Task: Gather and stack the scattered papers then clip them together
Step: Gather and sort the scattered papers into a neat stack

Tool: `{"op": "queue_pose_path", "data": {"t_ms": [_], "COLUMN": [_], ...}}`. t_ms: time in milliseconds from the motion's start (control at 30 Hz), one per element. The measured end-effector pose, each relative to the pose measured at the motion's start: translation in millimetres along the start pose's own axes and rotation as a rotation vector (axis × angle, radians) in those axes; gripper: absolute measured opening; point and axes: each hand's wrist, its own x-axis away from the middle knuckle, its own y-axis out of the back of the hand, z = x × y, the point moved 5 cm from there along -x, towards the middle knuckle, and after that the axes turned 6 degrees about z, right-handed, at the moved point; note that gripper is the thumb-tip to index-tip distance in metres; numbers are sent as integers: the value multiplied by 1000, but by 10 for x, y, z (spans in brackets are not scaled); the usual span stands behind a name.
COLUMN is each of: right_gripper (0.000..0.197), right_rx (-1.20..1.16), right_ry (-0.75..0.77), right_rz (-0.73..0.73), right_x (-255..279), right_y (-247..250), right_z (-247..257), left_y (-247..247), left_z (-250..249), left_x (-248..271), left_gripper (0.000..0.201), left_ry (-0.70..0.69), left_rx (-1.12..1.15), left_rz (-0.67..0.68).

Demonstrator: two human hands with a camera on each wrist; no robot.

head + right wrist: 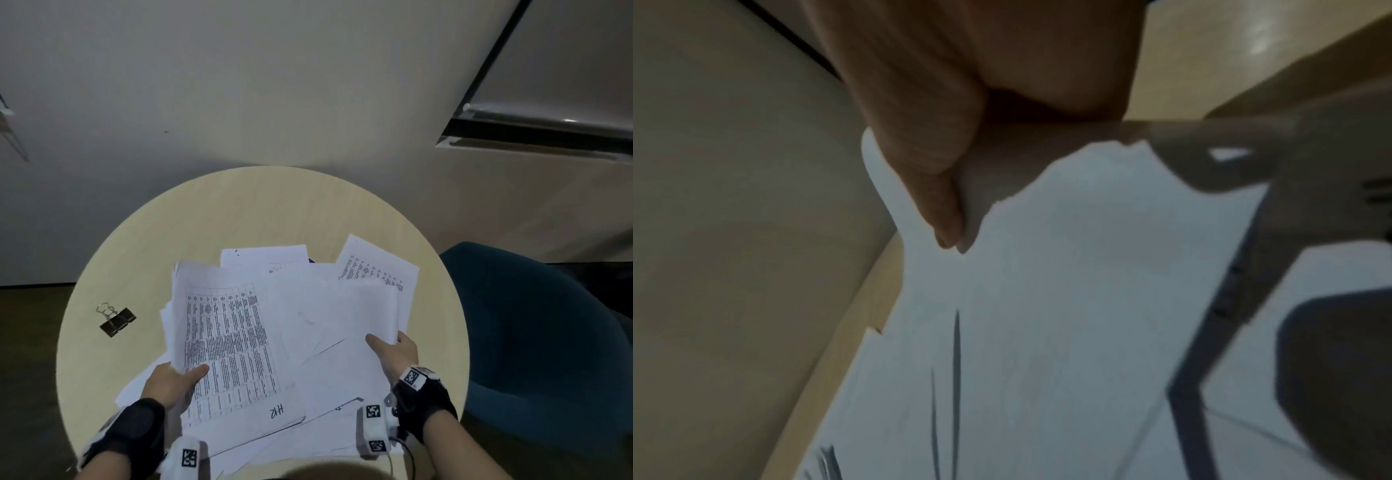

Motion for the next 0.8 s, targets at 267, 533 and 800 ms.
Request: {"op": "queue_pose_path", "data": {"t_ms": [267, 533, 800], "right_gripper": [12, 9, 40], "right_rx": [114, 50, 662], "right_ry": [131, 601, 1215], "right_rz": [-64, -508, 243], "right_x": [106, 546, 1158], "right_y": [387, 603, -848], "right_z": [454, 1242, 927], "left_y": [-83, -95, -110], "left_z": [16, -17, -42], "left_x": [35, 140, 305], "left_gripper": [46, 45, 40], "left_ry": [23, 37, 46], "left_rx": [39, 21, 180], "left_rz": [32, 25, -12]}}
